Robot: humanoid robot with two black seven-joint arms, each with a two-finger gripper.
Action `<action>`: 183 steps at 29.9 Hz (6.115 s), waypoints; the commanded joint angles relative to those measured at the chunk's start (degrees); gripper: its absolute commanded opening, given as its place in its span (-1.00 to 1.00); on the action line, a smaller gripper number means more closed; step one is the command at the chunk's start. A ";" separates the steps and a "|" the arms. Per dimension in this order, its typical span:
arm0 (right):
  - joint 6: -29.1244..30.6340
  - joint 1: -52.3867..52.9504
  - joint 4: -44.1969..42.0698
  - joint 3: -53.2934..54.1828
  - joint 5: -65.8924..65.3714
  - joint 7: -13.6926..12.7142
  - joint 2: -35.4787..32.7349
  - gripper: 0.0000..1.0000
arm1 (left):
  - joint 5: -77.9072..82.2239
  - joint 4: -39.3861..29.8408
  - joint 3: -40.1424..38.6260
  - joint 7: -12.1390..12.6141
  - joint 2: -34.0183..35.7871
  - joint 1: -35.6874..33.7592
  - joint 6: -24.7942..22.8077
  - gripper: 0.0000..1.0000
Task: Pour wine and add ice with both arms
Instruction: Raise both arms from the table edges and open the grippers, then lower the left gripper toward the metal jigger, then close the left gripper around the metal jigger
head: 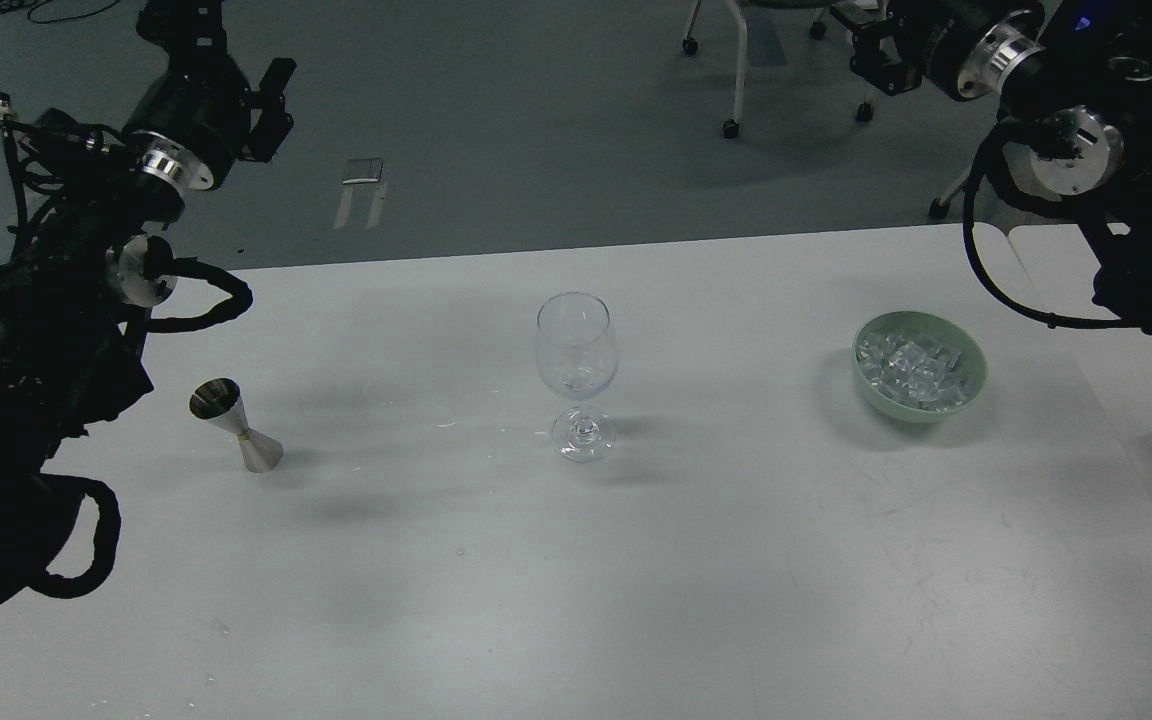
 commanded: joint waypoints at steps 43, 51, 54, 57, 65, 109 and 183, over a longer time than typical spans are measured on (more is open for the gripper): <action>2.21 -1.40 -1.37 2.50 0.10 2.73 7.01 0.99 | -9.85 -8.95 -15.41 24.62 0.73 3.69 0.01 0.97; 2.03 -1.40 -1.37 2.67 0.10 2.91 6.93 0.99 | -9.76 -9.66 -15.94 25.97 3.63 4.75 0.01 0.98; 1.86 -1.32 -1.46 2.67 0.10 2.91 7.01 0.99 | -9.76 -9.57 -15.94 25.71 5.21 5.10 0.01 0.98; 1.86 -1.05 -1.46 2.67 0.10 2.91 7.01 0.99 | -9.67 -9.66 -16.03 26.14 7.58 5.28 0.01 0.98; 1.94 -0.96 -1.37 2.67 0.10 2.91 7.10 0.99 | -8.62 -13.68 -15.85 25.36 6.97 7.81 0.01 0.98; 6.07 -3.78 2.84 2.06 0.01 7.57 0.25 0.99 | -5.98 -66.09 -30.17 29.14 30.96 34.88 8.50 0.95; 5.02 -5.80 6.36 -1.02 -0.07 7.13 -3.97 0.99 | -21.80 -73.30 -65.34 51.46 3.37 77.97 22.47 0.96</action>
